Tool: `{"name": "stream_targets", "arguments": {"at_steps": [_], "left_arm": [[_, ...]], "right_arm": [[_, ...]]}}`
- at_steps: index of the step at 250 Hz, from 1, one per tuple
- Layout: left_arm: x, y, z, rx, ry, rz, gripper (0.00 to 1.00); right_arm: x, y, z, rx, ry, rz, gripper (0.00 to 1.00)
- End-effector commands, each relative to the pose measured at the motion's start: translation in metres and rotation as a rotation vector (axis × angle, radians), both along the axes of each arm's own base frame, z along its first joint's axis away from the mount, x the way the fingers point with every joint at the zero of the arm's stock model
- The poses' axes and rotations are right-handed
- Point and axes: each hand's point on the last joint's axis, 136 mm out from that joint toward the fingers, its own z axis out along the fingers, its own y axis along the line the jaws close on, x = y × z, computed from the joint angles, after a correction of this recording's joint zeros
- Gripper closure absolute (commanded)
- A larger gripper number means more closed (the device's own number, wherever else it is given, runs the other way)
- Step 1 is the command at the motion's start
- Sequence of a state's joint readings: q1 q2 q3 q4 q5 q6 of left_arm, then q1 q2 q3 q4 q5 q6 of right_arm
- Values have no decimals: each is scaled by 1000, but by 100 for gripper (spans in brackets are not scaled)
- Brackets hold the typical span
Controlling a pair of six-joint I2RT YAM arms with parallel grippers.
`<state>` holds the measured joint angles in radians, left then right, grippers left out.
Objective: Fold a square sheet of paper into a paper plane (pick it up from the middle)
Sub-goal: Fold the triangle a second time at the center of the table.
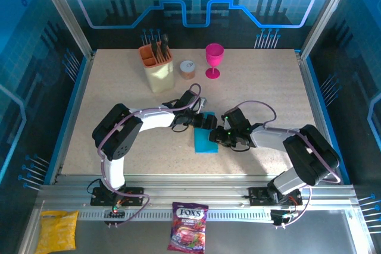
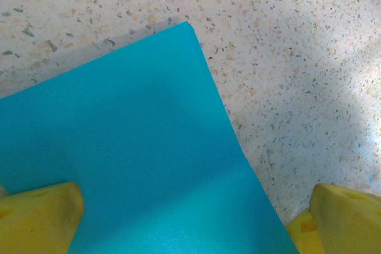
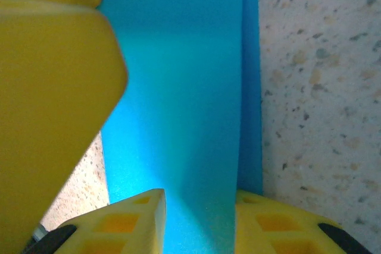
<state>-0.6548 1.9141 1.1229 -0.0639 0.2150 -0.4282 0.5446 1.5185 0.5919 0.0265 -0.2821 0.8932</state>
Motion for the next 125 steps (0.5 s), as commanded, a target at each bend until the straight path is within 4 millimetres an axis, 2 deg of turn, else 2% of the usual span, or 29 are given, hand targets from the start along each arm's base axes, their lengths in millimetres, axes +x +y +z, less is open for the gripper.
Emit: {"name": "stream_targets", "arguments": {"at_steps": [1,125], "left_arm": [[-18,14,-26,50,108,10,0],[-19,13,-24,51,110,1,0]], "right_arm": [[20,6,13,49,-42,7,67],[43,6,16,100,-45,-1,70]]}}
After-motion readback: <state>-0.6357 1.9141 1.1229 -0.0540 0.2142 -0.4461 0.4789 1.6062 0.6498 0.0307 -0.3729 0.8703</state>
